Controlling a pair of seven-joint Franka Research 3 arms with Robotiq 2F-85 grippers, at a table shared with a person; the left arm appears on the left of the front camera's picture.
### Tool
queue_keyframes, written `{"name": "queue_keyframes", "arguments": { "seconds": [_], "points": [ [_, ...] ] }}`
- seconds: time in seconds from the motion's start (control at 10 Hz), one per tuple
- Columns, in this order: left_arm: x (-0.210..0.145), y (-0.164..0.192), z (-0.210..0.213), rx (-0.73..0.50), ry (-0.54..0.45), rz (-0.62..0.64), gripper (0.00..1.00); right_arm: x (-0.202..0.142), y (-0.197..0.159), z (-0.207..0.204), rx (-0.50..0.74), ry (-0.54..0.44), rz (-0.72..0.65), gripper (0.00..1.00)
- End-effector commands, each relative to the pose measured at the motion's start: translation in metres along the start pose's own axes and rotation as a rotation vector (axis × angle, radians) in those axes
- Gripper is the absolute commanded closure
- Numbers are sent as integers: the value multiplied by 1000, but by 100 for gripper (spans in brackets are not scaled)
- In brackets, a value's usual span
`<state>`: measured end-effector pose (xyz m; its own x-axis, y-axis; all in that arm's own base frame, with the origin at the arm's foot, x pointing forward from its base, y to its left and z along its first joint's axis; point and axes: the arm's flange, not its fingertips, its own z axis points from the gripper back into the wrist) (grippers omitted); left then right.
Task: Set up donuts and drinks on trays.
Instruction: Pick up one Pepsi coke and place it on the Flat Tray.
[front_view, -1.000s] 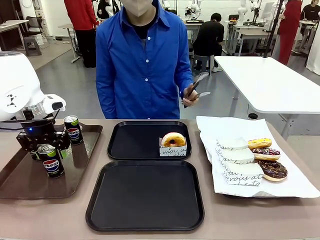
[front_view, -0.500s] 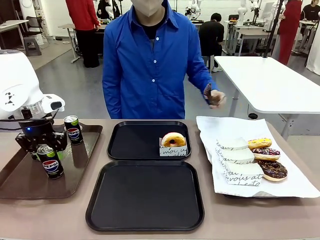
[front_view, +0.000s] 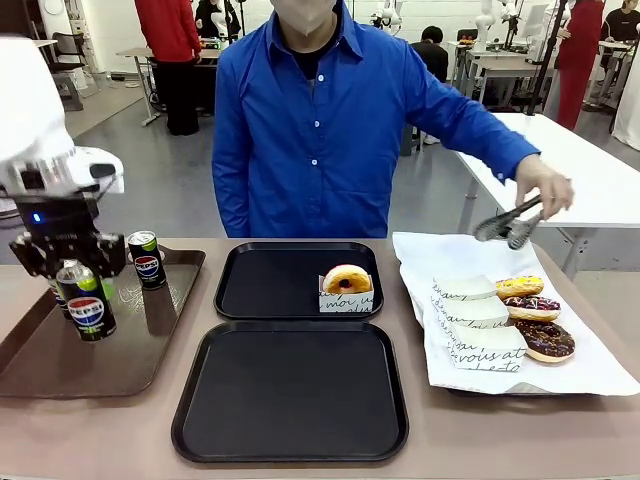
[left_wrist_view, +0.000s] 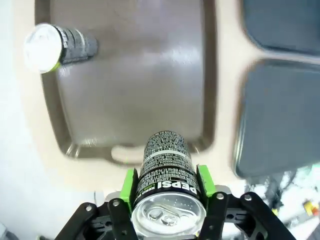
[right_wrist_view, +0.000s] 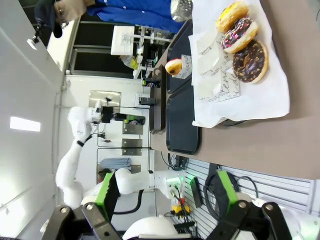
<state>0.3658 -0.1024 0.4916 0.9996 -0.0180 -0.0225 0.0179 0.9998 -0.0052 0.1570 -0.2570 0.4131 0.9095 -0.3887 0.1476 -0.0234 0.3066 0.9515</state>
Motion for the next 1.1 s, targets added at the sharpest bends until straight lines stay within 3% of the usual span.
{"name": "queue_keyframes", "arguments": {
  "seconds": [0.0,0.2,0.8,0.9,1.0],
  "points": [
    [-22,-12,63,-32,-10,-53,92,0,0,0,13,-3,8,0],
    [-29,-9,82,-63,-2,-37,92,0,0,0,13,-3,8,0],
    [-33,-16,71,-24,-8,-41,92,0,0,0,13,-3,8,0],
    [-34,-17,68,-28,17,-36,42,0,0,0,13,-3,8,0],
    [-12,-35,58,-11,33,-102,42,0,0,0,13,-3,8,0]
  ]
}}
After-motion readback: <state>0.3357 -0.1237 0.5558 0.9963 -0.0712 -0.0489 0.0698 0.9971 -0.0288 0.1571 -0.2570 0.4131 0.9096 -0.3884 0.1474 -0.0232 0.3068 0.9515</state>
